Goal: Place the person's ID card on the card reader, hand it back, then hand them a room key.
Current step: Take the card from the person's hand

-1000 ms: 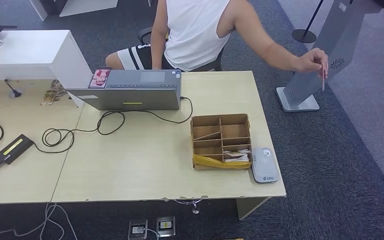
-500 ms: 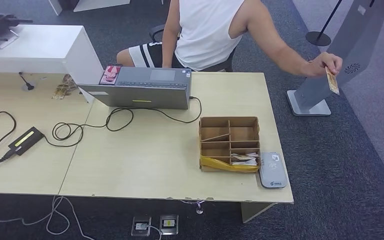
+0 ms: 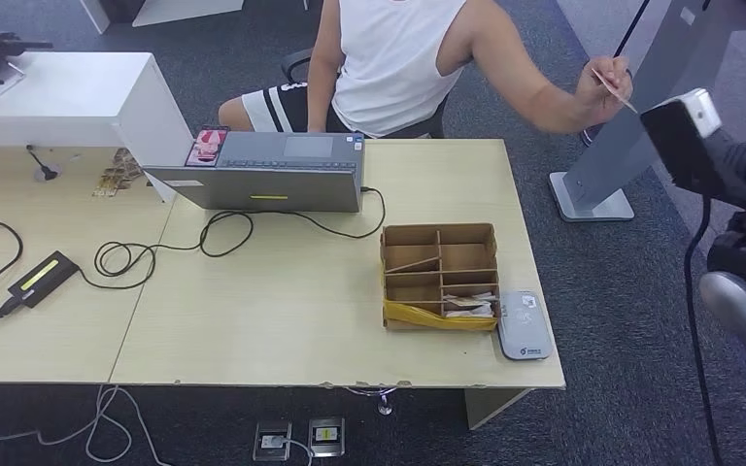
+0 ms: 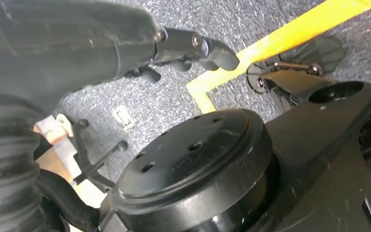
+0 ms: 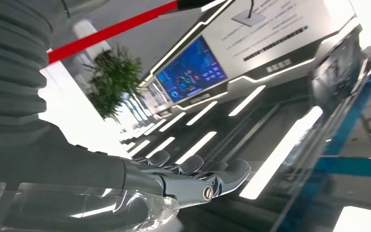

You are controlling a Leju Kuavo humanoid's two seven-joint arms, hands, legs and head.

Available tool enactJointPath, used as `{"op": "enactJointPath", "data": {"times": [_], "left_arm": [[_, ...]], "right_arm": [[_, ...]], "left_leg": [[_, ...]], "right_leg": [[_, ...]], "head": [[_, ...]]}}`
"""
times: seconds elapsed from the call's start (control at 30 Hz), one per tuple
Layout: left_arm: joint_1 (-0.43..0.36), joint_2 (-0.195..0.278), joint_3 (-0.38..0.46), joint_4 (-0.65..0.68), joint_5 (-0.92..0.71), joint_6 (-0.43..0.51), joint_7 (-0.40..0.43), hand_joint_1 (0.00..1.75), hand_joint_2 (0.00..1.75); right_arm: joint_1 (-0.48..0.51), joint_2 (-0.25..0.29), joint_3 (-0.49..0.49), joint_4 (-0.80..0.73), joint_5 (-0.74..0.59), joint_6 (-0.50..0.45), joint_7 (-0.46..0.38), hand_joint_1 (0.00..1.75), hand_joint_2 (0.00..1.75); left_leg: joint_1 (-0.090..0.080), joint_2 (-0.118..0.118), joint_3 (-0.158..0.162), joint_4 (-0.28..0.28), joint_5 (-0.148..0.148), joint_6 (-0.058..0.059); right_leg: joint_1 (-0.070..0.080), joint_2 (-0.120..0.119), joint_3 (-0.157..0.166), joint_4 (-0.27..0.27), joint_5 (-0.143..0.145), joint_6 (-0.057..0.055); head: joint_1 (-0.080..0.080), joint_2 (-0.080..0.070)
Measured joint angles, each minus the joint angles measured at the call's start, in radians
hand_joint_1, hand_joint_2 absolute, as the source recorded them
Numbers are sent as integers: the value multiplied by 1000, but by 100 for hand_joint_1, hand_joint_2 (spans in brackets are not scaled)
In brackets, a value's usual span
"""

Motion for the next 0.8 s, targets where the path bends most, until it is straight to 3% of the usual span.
{"op": "enactJointPath", "data": {"times": [0.17,0.33,0.73,0.77,0.8], "left_arm": [[-2,5,-25,0,6,0,-3,0,175],[-4,9,-48,0,18,0,-9,0,175],[-4,19,-85,0,33,0,-14,0,175],[-4,19,-88,0,33,0,-14,0,175],[-4,20,-92,0,34,1,-14,0,175]], "right_arm": [[-10,50,117,-13,70,103,-5,0,175],[-10,101,197,-9,38,172,-23,0,175],[-10,150,288,19,-50,202,-18,2,175],[-10,151,293,21,-53,202,-16,13,175],[-10,152,297,22,-56,202,-14,51,175]], "left_leg": [[1,0,0,0,0,0],[1,0,-1,0,0,0],[0,0,0,0,0,0],[0,0,0,0,0,0],[0,1,0,0,0,0]], "right_leg": [[0,0,-1,0,0,0],[0,0,-1,0,0,0],[0,1,-1,0,0,0],[0,1,-1,0,0,0],[0,1,-2,0,0,0]], "head": [[0,0],[0,0],[0,0],[0,0],[0,0]]}}
